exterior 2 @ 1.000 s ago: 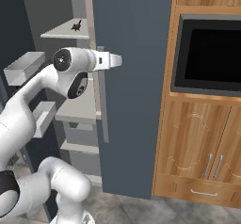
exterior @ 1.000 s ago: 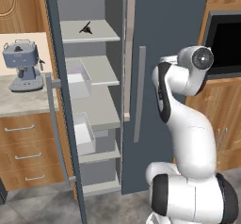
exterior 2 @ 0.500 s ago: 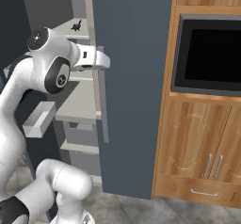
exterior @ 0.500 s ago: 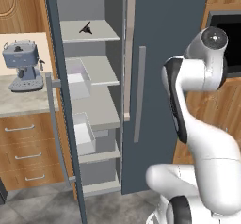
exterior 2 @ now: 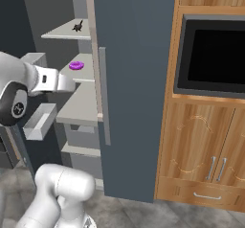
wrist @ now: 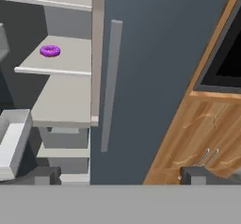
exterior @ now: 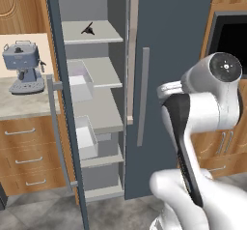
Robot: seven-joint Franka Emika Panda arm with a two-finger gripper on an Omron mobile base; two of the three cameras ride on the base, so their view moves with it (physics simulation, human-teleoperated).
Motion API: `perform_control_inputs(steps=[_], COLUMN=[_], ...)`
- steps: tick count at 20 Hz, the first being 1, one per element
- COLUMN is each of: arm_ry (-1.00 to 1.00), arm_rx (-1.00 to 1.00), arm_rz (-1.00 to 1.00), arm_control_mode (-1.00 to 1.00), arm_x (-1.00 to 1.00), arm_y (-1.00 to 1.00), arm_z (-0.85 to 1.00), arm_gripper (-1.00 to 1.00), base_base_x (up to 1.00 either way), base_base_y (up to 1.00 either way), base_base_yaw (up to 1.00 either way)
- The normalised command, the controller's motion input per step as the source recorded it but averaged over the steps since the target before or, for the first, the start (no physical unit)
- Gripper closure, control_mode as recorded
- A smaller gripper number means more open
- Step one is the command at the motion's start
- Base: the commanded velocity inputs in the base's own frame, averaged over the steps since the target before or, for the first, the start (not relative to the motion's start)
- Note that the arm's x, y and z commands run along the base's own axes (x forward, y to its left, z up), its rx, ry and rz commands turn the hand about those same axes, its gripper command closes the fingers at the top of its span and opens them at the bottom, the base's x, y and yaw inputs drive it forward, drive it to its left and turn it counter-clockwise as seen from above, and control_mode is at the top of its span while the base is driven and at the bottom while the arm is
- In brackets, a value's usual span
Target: There's a fish in the fridge that needs to be moved to the freezer for freezing. Pick up the fish from the fridge, place it on any shelf in the freezer, and close the fridge and freezer doors when done.
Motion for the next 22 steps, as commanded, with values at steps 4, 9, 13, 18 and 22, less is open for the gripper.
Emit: perform_control_inputs(steps=[4,9,13,18,22], arm_ry=[-0.01,0.0,0.01,0.01,0.0], arm_rx=[0.05,0.01,0.0,0.01,0.0], arm_rz=[0.02,0.02,0.03,0.01,0.0], arm_control_mode=[-1.0,-1.0,-1.0,-1.0,-1.0], arm_x=[-0.48,-0.44,-0.43,-0.36,0.0], arm_y=[1.0,0.99,0.95,0.86,0.97], arm_z=[-0.03,0.0,0.0,0.0,-0.25], arm_gripper=[-1.0,-1.0,-1.0,-1.0,-1.0], base_base_x=[0.0,0.0,0.0,0.0,0.0], base_base_y=[0.0,0.0,0.0,0.0,0.0], base_base_yaw=[0.0,0.0,0.0,0.0,0.0])
